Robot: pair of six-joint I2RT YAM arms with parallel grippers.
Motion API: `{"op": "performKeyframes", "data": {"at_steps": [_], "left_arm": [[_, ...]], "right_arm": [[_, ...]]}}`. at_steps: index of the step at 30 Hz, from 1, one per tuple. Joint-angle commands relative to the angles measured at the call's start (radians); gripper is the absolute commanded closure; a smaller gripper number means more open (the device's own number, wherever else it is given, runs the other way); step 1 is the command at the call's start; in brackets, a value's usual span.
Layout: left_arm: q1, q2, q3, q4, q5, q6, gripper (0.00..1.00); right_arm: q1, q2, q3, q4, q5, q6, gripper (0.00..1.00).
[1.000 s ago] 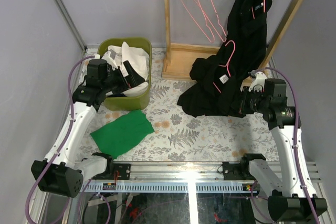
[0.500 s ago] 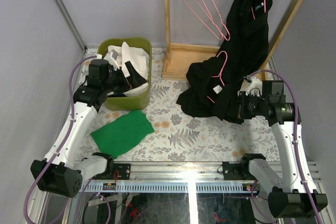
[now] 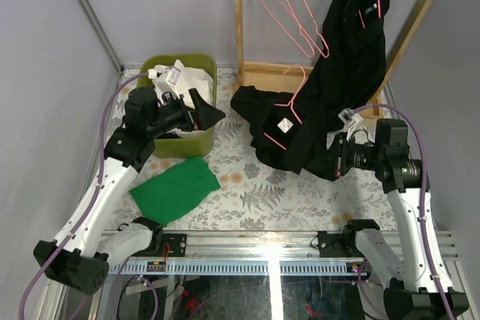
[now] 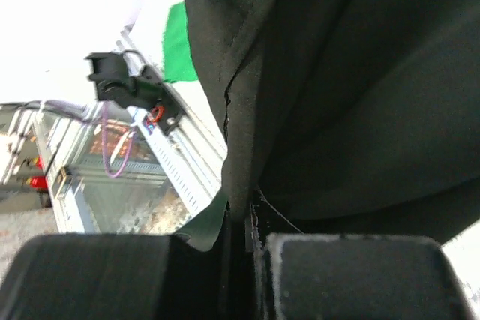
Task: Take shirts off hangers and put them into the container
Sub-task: Pick up the hanger from the clothesline.
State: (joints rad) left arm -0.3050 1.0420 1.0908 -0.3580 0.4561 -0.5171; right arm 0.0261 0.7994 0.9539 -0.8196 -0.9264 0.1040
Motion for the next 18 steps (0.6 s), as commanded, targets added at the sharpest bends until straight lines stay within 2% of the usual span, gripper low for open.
{"op": "performKeyframes", "data": {"at_steps": [1,3,6,8,10,15,18], "left_arm": [[-0.055,-0.036,0.031,0.131,0.043,0.025,0.00],[-0.071,-0.050,0.040,0.141,0.021,0.018,0.00],[-0.075,-0.081,0.058,0.156,0.003,0.014,0.00],[-0.075,-0.103,0.072,0.163,-0.024,0.008,0.00],[-0.077,-0.118,0.086,0.169,-0.040,0.005,0.00],[-0.077,-0.140,0.093,0.172,-0.044,0.005,0.00],[-0.077,-0.139,0.075,0.171,-0.039,0.000,0.00]], "right_arm": [[0.009,-0.078,0.010,0.166,-0.353,-0.034,1.00],[0.009,-0.155,0.005,0.344,-0.401,0.021,1.00],[0.009,-0.265,-0.058,0.622,-0.358,0.204,1.00],[0.008,-0.297,-0.092,0.727,-0.372,0.274,1.00],[0.009,-0.283,-0.098,0.665,-0.351,0.241,1.00],[0.008,-0.085,0.030,0.144,-0.225,-0.081,1.00],[0.009,0.015,0.051,0.051,-0.206,-0.118,1.00]]}}
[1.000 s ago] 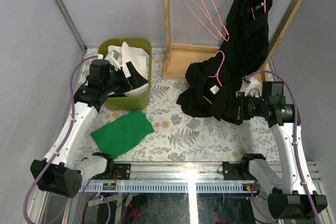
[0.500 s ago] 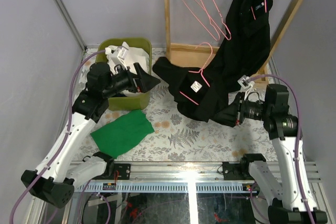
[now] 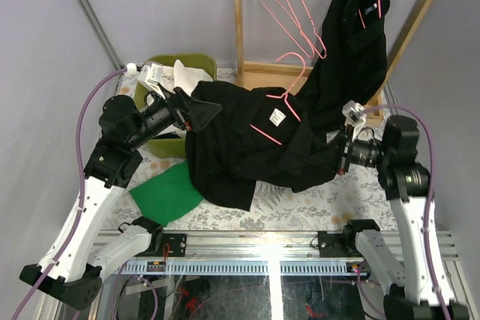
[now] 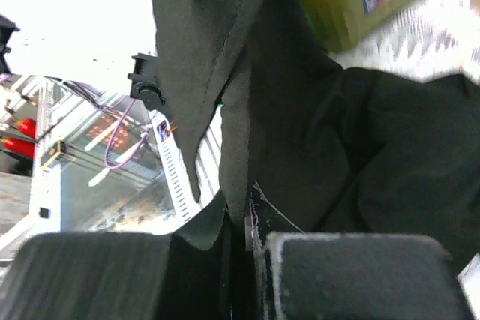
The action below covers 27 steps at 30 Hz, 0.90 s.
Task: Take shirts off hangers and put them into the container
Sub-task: Pick up the hanger from the clothesline.
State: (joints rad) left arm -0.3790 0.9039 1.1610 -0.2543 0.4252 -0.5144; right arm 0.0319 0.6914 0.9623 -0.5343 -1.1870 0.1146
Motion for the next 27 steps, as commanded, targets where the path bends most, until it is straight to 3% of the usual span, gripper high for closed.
{"op": "performKeyframes", "data": {"at_steps": [1,7,11,14,20,27], "left_arm": [[-0.004,0.002,-0.001,0.065,-0.005,-0.006,0.00],[-0.007,0.052,0.017,-0.035,-0.038,0.023,0.00],[-0.025,0.079,0.012,-0.003,0.024,0.024,0.01],[-0.116,0.140,0.020,0.031,0.045,0.040,0.02],[-0.364,0.248,0.102,0.057,-0.101,0.084,0.04],[-0.413,0.362,0.132,0.229,-0.229,0.087,0.05]], "right_arm": [[0.003,0.134,0.035,-0.230,0.087,-0.118,1.00],[0.003,0.132,0.003,-0.214,0.179,-0.087,1.00],[0.003,0.131,0.011,-0.239,0.104,-0.104,1.00],[0.003,0.134,-0.018,-0.229,0.155,-0.101,1.00],[0.013,0.172,-0.061,-0.218,0.160,-0.075,1.00],[0.021,0.160,-0.058,-0.223,0.141,-0.078,1.00]]}}
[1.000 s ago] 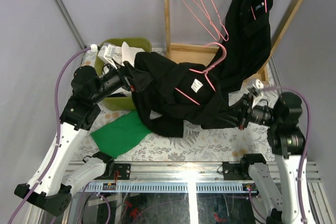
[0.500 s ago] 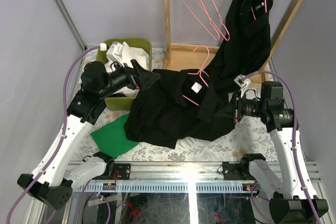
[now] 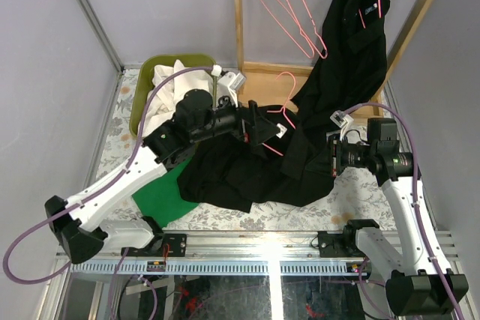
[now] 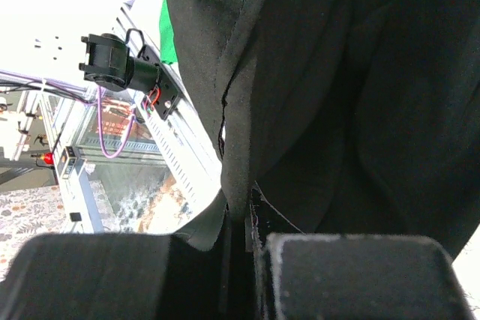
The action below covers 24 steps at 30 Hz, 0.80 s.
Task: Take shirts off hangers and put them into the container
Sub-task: Pick up the hanger from the clothesline.
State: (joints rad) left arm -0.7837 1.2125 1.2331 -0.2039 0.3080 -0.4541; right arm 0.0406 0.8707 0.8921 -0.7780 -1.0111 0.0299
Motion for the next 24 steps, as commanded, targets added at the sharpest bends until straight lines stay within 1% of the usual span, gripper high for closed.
{"op": "performKeyframes", "data": {"at_steps": [1,4,7,12,14,18,24], "left_arm": [[-0.009,0.075,0.071,0.198,-0.124,0.023,0.06],[-0.018,0.135,0.116,0.227,-0.162,0.025,0.08],[-0.021,0.195,0.158,0.233,-0.187,0.025,0.12],[-0.027,0.266,0.222,0.204,-0.172,0.011,0.30],[-0.032,0.283,0.231,0.204,-0.178,0.015,0.34],[-0.041,0.320,0.261,0.201,-0.192,0.022,0.49],[-0.051,0.352,0.299,0.150,-0.211,0.050,0.53]], "right_arm": [[0.013,-0.022,0.010,0.021,-0.032,0.008,1.00],[0.014,-0.027,0.011,0.019,-0.027,0.008,1.00],[0.014,-0.037,0.009,0.020,-0.031,0.004,1.00],[0.015,-0.051,0.000,0.027,-0.025,0.005,1.00],[0.015,-0.052,0.001,0.026,-0.027,0.005,1.00],[0.016,-0.047,0.000,0.029,-0.033,0.004,1.00],[0.021,-0.046,0.008,0.023,-0.034,-0.005,1.00]]}}
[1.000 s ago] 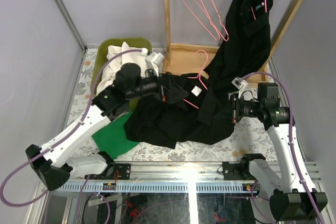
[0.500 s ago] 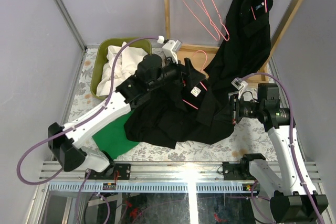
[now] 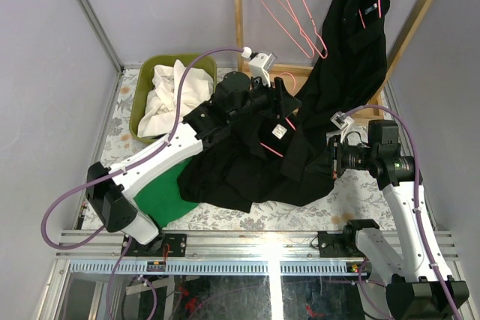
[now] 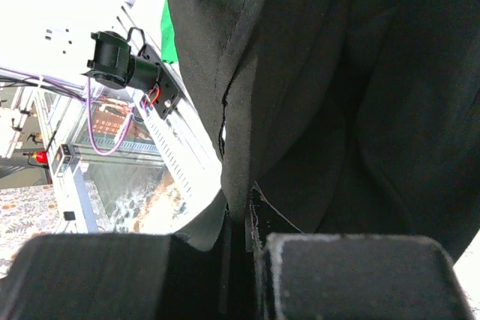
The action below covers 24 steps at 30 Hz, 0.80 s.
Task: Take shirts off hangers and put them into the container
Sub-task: Pick up the hanger from the clothesline.
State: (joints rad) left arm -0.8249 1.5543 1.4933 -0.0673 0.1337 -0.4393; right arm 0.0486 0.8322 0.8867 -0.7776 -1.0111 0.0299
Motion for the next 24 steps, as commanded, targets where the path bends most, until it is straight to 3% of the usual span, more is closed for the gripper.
{"op": "performKeyframes", "data": {"at_steps": [1,8,14,16,20,24], "left_arm": [[-0.010,0.014,0.038,0.010,-0.040,0.040,0.53],[-0.010,0.038,0.073,-0.053,-0.060,0.069,0.68],[-0.010,0.036,0.064,-0.089,-0.035,0.087,0.97],[-0.010,0.034,0.060,-0.140,-0.032,0.102,1.00],[-0.021,-0.053,-0.013,-0.165,-0.084,0.107,1.00],[-0.060,-0.141,-0.045,-0.265,-0.374,0.066,1.00]], "right_arm": [[0.014,-0.008,0.014,0.021,-0.033,-0.005,1.00],[0.016,-0.014,0.017,0.017,-0.026,-0.008,1.00],[0.018,-0.023,0.020,0.018,-0.014,-0.015,1.00],[0.019,-0.027,0.036,0.010,0.047,-0.015,0.98],[0.019,-0.034,0.063,0.029,0.226,0.039,0.54],[0.019,-0.037,0.100,0.052,0.387,0.086,0.39]]}}
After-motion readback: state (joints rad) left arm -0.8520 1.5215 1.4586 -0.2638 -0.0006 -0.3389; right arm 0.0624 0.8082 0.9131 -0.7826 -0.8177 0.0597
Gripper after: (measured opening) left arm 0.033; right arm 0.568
